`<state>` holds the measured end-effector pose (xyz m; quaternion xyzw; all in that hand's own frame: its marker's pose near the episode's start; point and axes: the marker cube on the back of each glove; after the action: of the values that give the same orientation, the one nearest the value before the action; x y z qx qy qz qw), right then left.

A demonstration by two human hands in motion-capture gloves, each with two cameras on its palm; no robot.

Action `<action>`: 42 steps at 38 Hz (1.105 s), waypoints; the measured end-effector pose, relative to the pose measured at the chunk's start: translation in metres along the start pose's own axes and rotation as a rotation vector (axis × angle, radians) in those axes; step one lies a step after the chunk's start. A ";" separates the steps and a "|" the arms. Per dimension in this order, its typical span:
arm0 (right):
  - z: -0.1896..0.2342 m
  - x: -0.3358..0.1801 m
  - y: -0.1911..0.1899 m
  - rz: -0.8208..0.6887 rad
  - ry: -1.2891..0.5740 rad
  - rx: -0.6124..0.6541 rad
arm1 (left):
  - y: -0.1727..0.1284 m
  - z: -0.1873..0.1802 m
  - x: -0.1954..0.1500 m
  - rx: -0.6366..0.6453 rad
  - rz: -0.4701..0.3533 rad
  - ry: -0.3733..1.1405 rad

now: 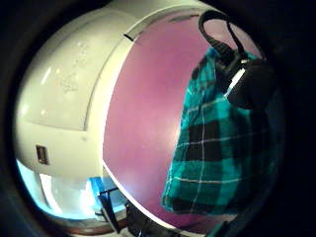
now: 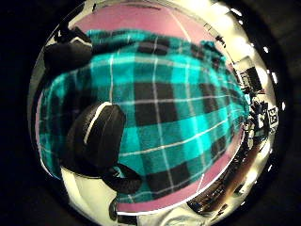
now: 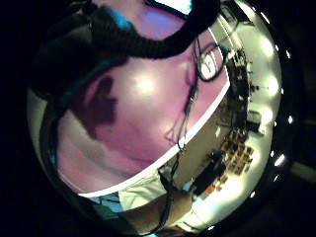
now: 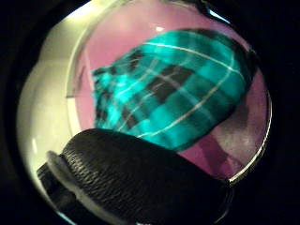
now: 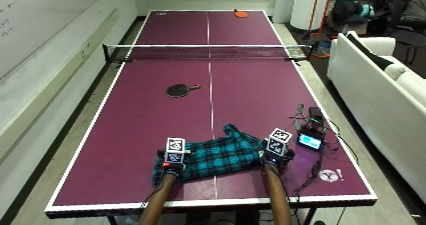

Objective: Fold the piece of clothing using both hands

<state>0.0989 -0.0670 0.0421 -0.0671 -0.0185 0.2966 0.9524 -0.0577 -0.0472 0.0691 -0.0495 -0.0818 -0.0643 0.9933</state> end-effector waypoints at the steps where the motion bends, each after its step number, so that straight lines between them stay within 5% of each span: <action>1: 0.002 0.002 -0.004 0.020 0.021 0.012 | 0.000 0.003 -0.001 -0.013 -0.002 -0.003; 6: 0.014 0.008 -0.018 0.112 0.142 0.050 | -0.003 0.018 0.003 -0.015 0.049 0.062; 10: 0.030 0.002 -0.025 0.043 0.174 0.096 | 0.003 0.029 0.012 -0.072 0.098 0.066; 16: 0.013 0.017 -0.036 0.092 0.212 0.407 | -0.014 0.021 0.040 0.070 0.142 0.094; 22: -0.001 0.017 -0.050 0.018 -0.198 0.311 | -0.018 0.017 0.053 0.042 0.122 0.056; 26: -0.027 -0.014 -0.067 -0.108 -0.475 0.423 | -0.021 0.012 0.058 0.003 0.126 0.082; 31: -0.065 -0.076 -0.036 -0.308 -0.462 0.563 | -0.016 -0.003 0.050 -0.052 0.069 0.268; 36: -0.082 -0.150 0.010 -0.505 -0.380 0.624 | -0.023 -0.038 0.019 0.227 0.024 0.429; 39: -0.072 -0.196 0.034 -0.614 -0.367 0.603 | -0.016 -0.052 -0.003 0.305 0.012 0.466; 42: -0.049 -0.243 0.070 -0.744 -0.351 0.504 | -0.002 -0.046 -0.020 0.243 0.047 0.561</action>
<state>-0.1366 -0.1539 -0.0151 0.2282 -0.1290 -0.0622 0.9630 -0.0705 -0.0521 0.0208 0.0877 0.1898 -0.0420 0.9770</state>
